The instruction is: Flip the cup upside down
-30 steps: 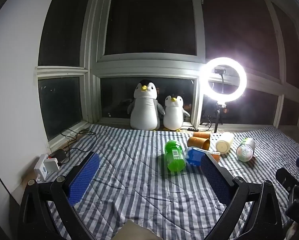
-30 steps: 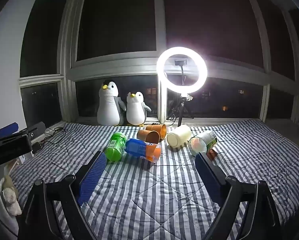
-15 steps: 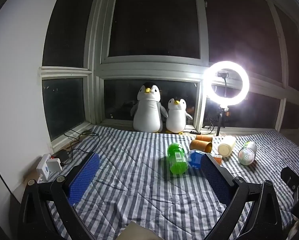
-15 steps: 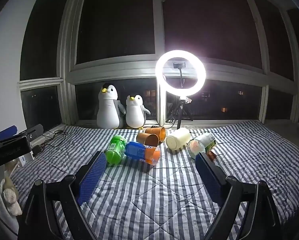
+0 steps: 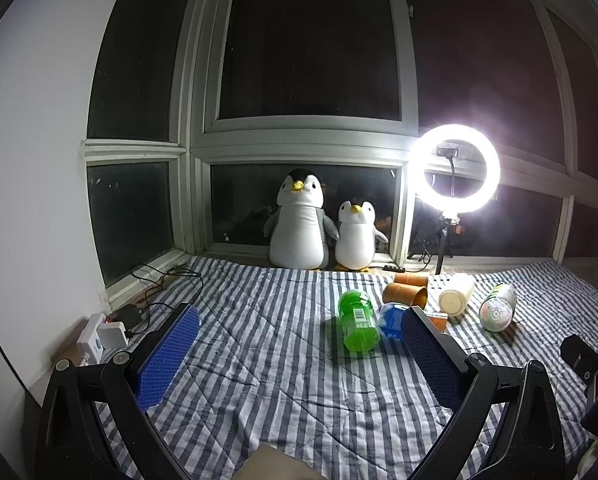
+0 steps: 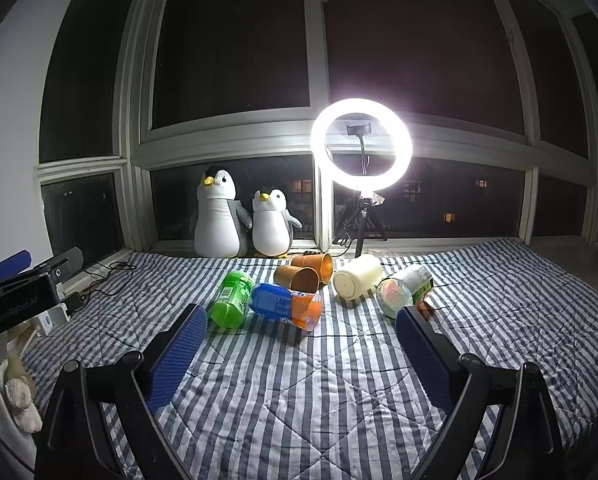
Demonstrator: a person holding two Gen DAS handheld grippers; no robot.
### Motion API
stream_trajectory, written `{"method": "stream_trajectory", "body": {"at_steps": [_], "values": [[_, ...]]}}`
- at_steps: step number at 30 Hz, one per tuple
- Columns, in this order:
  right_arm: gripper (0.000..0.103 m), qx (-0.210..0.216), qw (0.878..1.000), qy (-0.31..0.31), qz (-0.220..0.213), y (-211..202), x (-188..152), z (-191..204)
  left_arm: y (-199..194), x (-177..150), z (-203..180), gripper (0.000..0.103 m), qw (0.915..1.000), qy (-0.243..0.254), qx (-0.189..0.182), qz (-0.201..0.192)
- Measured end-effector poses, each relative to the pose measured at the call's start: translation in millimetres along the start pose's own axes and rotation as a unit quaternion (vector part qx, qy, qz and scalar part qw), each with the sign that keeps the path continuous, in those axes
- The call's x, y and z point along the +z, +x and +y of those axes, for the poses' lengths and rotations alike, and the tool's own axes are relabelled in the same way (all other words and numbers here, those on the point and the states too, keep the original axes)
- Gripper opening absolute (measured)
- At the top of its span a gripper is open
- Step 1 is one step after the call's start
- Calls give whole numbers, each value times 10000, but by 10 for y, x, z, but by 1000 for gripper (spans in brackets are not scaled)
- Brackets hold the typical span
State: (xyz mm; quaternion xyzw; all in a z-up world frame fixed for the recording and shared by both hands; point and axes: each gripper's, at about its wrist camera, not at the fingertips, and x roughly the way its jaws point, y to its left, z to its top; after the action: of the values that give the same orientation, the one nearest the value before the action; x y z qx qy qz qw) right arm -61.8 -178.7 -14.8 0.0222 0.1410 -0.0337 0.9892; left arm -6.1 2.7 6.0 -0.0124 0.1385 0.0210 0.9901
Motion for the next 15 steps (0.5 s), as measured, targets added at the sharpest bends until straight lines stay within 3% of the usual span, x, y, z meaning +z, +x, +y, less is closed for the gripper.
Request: {"method": "stream_trajectory", "body": {"at_steps": [15], "values": [[94, -7, 10000, 16, -5, -2, -15, -15, -16, 11, 7, 102, 10000, -9, -6, -6]]}}
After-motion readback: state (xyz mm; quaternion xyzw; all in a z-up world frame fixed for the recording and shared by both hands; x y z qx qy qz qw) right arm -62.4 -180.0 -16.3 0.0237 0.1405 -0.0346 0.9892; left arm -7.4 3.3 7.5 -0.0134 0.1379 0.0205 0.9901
